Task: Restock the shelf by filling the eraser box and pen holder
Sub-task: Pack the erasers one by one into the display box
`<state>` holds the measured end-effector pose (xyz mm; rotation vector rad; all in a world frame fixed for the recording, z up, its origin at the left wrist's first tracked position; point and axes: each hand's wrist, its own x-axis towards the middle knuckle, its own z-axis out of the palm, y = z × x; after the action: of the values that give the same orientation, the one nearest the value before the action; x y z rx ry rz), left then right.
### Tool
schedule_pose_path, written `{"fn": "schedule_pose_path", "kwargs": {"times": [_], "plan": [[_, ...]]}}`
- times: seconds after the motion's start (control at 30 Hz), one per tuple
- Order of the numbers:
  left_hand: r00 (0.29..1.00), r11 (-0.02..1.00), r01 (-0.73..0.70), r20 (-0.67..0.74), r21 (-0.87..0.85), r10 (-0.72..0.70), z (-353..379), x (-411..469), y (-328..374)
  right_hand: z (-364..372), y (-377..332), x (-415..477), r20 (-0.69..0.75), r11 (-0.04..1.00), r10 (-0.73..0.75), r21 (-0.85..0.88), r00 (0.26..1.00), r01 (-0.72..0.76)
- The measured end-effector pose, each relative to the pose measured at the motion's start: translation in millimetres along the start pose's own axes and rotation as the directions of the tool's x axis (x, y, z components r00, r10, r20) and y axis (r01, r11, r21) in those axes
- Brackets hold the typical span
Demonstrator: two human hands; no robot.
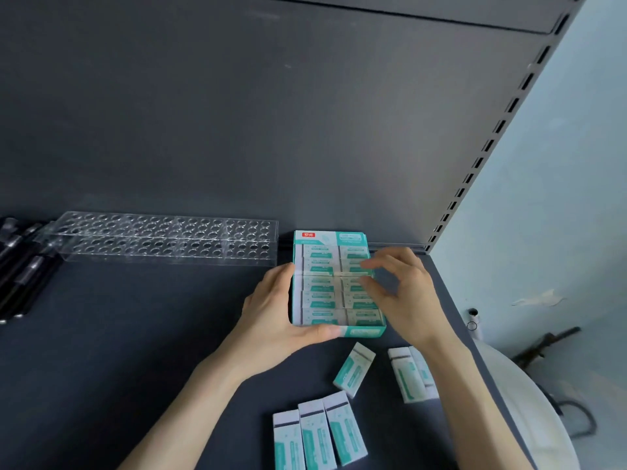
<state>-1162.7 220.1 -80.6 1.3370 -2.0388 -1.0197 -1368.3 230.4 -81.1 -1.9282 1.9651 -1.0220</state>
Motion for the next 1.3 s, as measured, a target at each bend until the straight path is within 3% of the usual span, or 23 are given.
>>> {"fn": "schedule_pose_path", "kwargs": {"times": [0.23,0.33,0.5,0.6,0.7,1.0,1.2,1.3], "plan": [[0.933,0.99,-0.075,-0.341,0.118,0.112,22.3,-45.9,10.9,-26.3,2.2,-54.4,-0.049,0.968,0.058,0.248,0.997,-0.045],[0.925,0.997,-0.04,-0.374,0.072,0.064,45.2,-64.6,19.1,-33.5,9.5,-77.0,-0.042,0.964,0.051,0.262,0.998,-0.038],[0.931,0.979,0.075,-0.365,0.191,0.0,79.7,-83.5,36.6,-39.7,29.6,-108.7,0.078,0.998,0.016,0.059,0.997,-0.02],[0.938,0.9,0.203,-0.341,0.387,-0.065,89.5,-86.5,43.0,-36.2,31.3,-118.6,0.115,0.999,0.013,-0.049,0.993,-0.007],[0.941,0.837,0.227,-0.334,0.499,-0.056,92.0,-85.9,46.9,-34.9,29.0,-118.1,0.156,0.99,0.031,-0.144,0.987,-0.008],[0.918,0.946,0.136,-0.396,0.293,-0.01,92.9,-89.9,46.9,-41.5,24.7,-120.5,0.14,0.998,0.034,0.039,0.99,-0.039],[0.928,0.963,0.178,-0.359,0.204,-0.096,91.6,-89.8,46.1,-45.9,30.7,-126.1,0.154,0.986,0.097,-0.147,0.983,-0.075],[0.925,0.97,0.157,-0.372,0.185,-0.079,91.6,-90.3,46.3,-44.6,32.1,-127.1,0.082,0.996,0.082,-0.04,0.993,-0.078]]}}
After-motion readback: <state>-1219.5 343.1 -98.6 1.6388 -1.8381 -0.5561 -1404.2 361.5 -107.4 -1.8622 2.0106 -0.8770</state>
